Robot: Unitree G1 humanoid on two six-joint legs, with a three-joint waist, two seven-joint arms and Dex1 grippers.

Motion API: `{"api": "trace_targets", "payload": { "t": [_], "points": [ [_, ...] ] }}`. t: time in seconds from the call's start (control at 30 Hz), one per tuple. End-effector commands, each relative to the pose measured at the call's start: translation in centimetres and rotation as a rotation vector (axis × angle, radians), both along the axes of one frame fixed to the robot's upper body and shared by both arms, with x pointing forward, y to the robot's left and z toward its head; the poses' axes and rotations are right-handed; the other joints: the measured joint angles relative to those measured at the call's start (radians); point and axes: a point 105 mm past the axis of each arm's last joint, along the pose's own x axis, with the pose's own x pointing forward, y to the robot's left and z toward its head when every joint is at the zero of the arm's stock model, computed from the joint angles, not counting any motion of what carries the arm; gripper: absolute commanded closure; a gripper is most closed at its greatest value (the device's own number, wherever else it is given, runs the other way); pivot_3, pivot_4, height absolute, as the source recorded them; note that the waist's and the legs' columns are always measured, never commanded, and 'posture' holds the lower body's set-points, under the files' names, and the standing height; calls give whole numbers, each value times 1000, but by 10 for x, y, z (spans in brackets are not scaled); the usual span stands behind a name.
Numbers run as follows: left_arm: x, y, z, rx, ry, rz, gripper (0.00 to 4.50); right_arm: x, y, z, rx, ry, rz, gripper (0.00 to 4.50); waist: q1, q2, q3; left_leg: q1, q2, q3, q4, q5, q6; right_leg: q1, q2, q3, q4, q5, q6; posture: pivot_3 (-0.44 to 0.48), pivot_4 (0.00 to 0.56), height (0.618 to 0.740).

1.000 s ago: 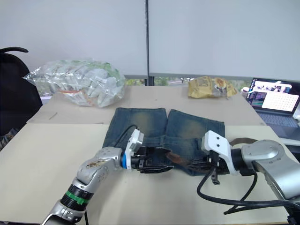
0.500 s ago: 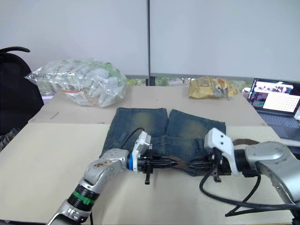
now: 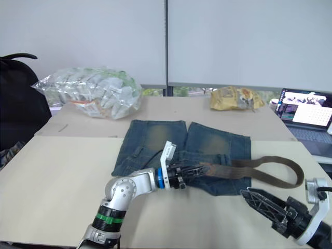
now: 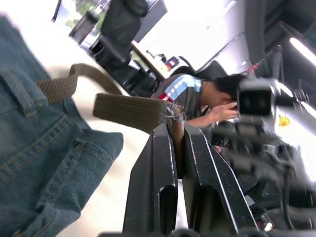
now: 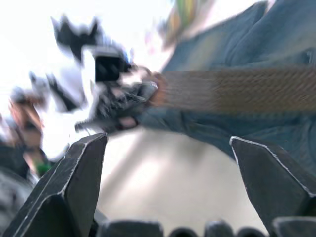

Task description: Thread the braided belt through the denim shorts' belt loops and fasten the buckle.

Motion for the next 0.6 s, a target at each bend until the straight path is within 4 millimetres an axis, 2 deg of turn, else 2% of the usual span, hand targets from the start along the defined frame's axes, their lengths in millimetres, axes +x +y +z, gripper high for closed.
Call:
{"api": "trace_targets", "payload": {
  "t": [0.03, 0.13, 0.2, 0.3, 0.47, 0.6],
  "points": [
    [3, -5, 15, -65, 98, 6, 4500, 12, 24, -2, 146, -27, -61, 17, -16, 5, -3, 0, 1, -1, 0, 0, 0, -1, 1, 0, 0, 0, 0, 0, 150, 740],
    [-2, -7, 16, -72, 141, -14, 4500, 33, 20, 0, 387, -58, -204, 17, -29, 8, -5, 2, 0, -1, -3, 0, 0, -1, 1, 1, 0, 0, -1, 0, 150, 740],
    [2, -6, 14, -67, 168, 8, 4500, 42, 27, -4, 460, -51, -229, 17, -30, 9, -5, 1, 0, -2, -3, 0, 0, -1, 1, 0, 0, 0, -1, 0, 150, 740],
    [7, -4, 14, -64, 186, 30, 4500, 57, 38, 0, 559, -69, -249, 17, -29, 9, -5, 0, 0, -3, -4, 0, 0, -1, 1, -1, -2, -1, -1, 0, 150, 740],
    [9, -2, 19, -81, 191, 33, 4500, 68, 49, -6, 595, -38, -250, 17, -27, 9, -5, -2, 0, -3, -4, 0, 0, -2, 1, -1, -3, 0, -1, 0, 150, 740],
    [8, 0, 22, -89, 188, 33, 4500, 61, 57, -16, 575, -2, -206, 17, -23, 9, -5, -3, 0, -4, -4, 0, 0, -2, 1, -2, -3, -1, -2, 0, 150, 740]
  ]
}}
